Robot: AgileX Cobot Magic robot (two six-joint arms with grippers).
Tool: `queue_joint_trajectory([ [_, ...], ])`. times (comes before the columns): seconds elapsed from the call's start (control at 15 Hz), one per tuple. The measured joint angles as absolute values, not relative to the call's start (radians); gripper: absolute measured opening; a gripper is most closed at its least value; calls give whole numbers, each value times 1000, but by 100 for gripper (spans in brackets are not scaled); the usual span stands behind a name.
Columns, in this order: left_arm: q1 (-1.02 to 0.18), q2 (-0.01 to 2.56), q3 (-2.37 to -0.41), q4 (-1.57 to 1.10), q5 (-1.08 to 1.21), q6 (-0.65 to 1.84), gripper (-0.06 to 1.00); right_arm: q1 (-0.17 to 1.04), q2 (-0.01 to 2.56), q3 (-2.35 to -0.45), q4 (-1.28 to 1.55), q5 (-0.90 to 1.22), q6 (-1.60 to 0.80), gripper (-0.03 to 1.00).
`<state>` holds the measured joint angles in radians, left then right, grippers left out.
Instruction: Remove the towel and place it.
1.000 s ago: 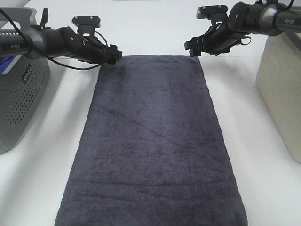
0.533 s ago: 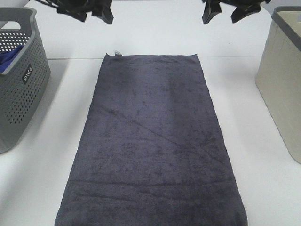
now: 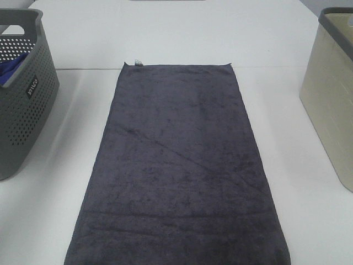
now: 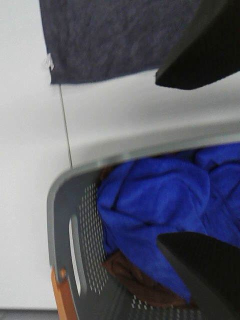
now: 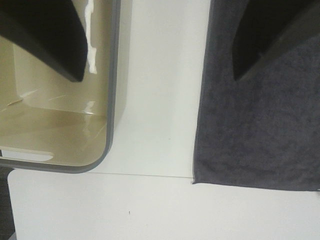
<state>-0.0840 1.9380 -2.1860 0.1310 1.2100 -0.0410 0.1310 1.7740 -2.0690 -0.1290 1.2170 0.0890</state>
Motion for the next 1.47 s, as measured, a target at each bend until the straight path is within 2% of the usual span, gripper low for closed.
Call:
queue_joint_trajectory([
  [0.27,-7,1797,-2050,60,1210,-6,74,131,1619,-1965,-95,1216,119,78],
  [0.33,34,1587,-1779,55,1199,0,74,131,1400,-1732,-71,1217,129,78],
  [0.4,40,1548,-1731,55,1188,0,74,131,1346,-1690,-69,1217,133,78],
  [0.73,45,1032,-1193,9,1085,0,74,131,855,-1219,-135,1219,168,78],
  [1.0,45,720,-883,0,1032,0,74,131,552,-996,-170,1220,170,78],
  [1.2,45,522,-780,-13,1021,0,74,131,402,-871,-199,1220,170,78],
  [1.47,45,266,-738,-12,1074,0,74,131,186,-707,-205,1221,165,78],
])
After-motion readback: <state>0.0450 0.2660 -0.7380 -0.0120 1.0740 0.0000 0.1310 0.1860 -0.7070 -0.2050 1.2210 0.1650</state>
